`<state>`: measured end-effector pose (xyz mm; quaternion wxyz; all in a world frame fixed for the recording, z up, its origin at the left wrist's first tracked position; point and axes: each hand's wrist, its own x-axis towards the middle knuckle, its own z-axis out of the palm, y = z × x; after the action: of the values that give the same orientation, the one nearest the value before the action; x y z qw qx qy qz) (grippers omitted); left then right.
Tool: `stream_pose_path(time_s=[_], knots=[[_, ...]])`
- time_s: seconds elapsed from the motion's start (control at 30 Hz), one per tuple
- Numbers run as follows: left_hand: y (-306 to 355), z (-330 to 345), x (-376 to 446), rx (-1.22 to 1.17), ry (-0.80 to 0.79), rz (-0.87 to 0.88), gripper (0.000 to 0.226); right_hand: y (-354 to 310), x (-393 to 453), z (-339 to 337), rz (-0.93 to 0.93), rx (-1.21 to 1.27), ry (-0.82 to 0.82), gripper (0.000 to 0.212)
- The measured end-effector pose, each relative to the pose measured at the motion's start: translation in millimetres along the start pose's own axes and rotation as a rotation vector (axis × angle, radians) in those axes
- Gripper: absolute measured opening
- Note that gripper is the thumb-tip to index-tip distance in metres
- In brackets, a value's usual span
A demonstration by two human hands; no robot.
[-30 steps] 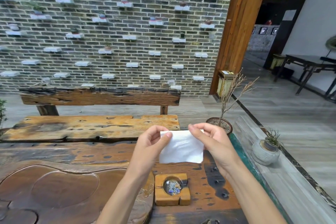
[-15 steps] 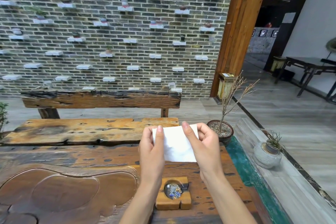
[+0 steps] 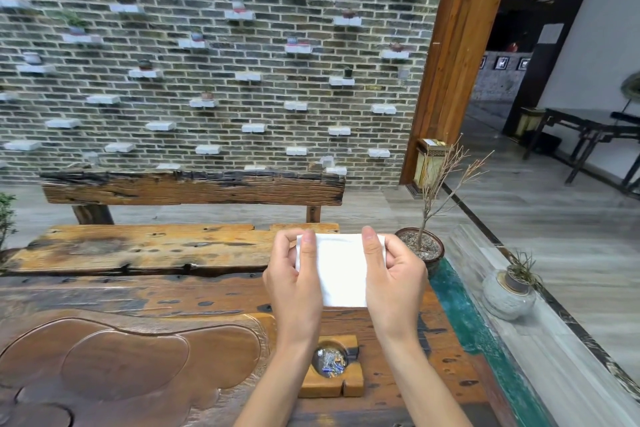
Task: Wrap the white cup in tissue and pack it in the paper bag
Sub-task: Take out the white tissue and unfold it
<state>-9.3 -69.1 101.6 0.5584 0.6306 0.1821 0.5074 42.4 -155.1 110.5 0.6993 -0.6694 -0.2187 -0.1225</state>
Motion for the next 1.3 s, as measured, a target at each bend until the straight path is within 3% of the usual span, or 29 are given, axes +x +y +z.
stream_pose_path(time_s=[0.13,0.2,0.27,0.4,0.47,0.53,0.7,0.87,1.0,1.17,1.3], knots=[[2.9,-0.1,4.8,-0.053,-0.033,-0.042,0.017,7.5,3.0,-4.1,-0.014,0.005,-0.008,0.051],[5.0,-4.7,12.9,-0.074,-0.117,-0.062,0.015,11.8,8.2,-9.1,0.126,0.105,-0.079,0.056],[6.6,-10.4,27.7,-0.021,-0.325,-0.069,0.015,12.5,18.2,-20.3,0.287,0.224,-0.241,0.052],[12.4,-12.2,52.2,0.097,-0.731,-0.097,0.013,12.7,26.9,-35.0,0.307,0.156,-0.700,0.035],[14.4,-11.8,57.4,0.117,-0.802,-0.116,0.012,16.0,22.8,-32.6,0.266,0.113,-0.711,0.029],[13.1,-12.0,57.4,0.095,-0.755,-0.149,0.017,17.3,18.8,-28.8,0.250,0.142,-0.593,0.024],[2.0,-8.4,30.7,-0.242,-0.493,-0.434,0.047,14.8,15.7,-25.9,0.207,0.243,-0.336,0.018],[-3.4,4.9,10.6,-0.253,-0.323,-0.300,0.022,11.6,11.7,-21.6,0.265,0.314,-0.311,0.022],[-10.3,10.0,9.6,-0.144,-0.269,-0.202,0.022,11.0,12.8,-12.4,0.286,0.338,-0.294,0.023],[-16.4,13.5,3.2,-0.090,-0.209,-0.154,0.030,20.8,10.1,1.6,0.107,0.061,-0.072,0.054],[-16.9,12.9,-0.5,-0.088,-0.184,-0.178,0.029,22.1,8.0,-0.2,0.123,0.055,-0.044,0.050]])
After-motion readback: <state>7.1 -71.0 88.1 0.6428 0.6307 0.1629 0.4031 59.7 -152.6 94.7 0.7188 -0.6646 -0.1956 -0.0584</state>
